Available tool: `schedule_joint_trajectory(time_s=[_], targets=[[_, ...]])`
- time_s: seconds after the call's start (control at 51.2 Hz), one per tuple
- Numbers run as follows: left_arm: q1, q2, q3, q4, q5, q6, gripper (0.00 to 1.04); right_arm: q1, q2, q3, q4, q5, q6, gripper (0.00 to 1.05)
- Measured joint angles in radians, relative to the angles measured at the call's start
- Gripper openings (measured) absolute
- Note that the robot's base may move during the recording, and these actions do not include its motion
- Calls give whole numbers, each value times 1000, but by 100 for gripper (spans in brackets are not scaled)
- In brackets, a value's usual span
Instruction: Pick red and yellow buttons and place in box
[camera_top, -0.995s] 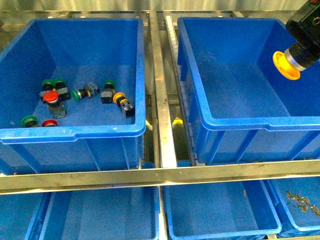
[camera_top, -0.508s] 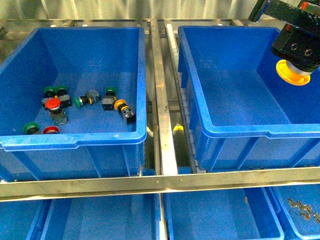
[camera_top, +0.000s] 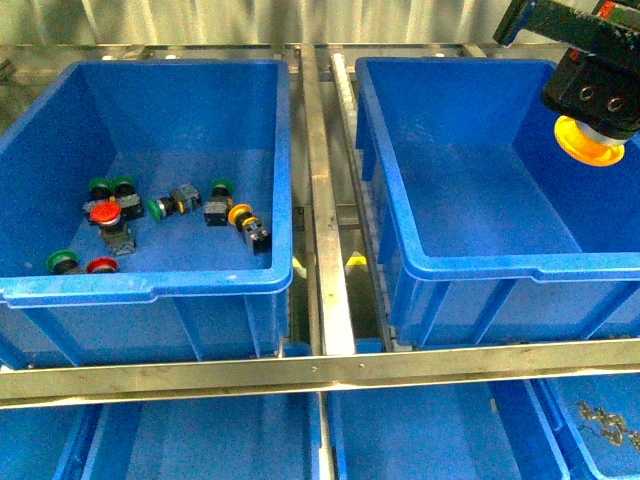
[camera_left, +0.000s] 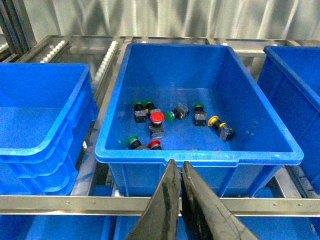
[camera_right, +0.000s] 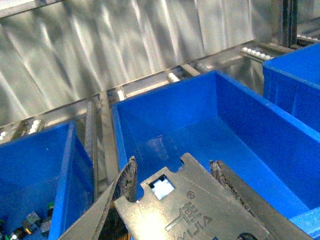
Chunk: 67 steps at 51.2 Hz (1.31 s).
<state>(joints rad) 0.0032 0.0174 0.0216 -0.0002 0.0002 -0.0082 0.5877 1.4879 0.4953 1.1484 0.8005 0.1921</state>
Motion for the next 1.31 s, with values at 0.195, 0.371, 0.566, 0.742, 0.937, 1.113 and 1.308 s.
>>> schedule_joint_trajectory(time_s=[0.195, 0.371, 0.566, 0.742, 0.937, 1.113, 1.308], targets=[[0, 0, 0, 0, 0, 0, 2, 11, 0, -18, -3, 8, 26, 39], [0, 0, 0, 0, 0, 0, 2, 29, 0, -32, -7, 16, 39, 39], [0, 0, 0, 0, 0, 0, 2, 48, -6, -46, -18, 23, 51, 39], [0, 0, 0, 0, 0, 0, 2, 66, -11, -66, -19, 42, 69, 39], [0, 0, 0, 0, 0, 0, 2, 82, -24, -84, -34, 48, 82, 39], [0, 0, 0, 0, 0, 0, 24, 87, -32, -85, -36, 56, 82, 39], [-2, 0, 0, 0, -3, 0, 65, 88, -46, -85, -51, 58, 92, 39]])
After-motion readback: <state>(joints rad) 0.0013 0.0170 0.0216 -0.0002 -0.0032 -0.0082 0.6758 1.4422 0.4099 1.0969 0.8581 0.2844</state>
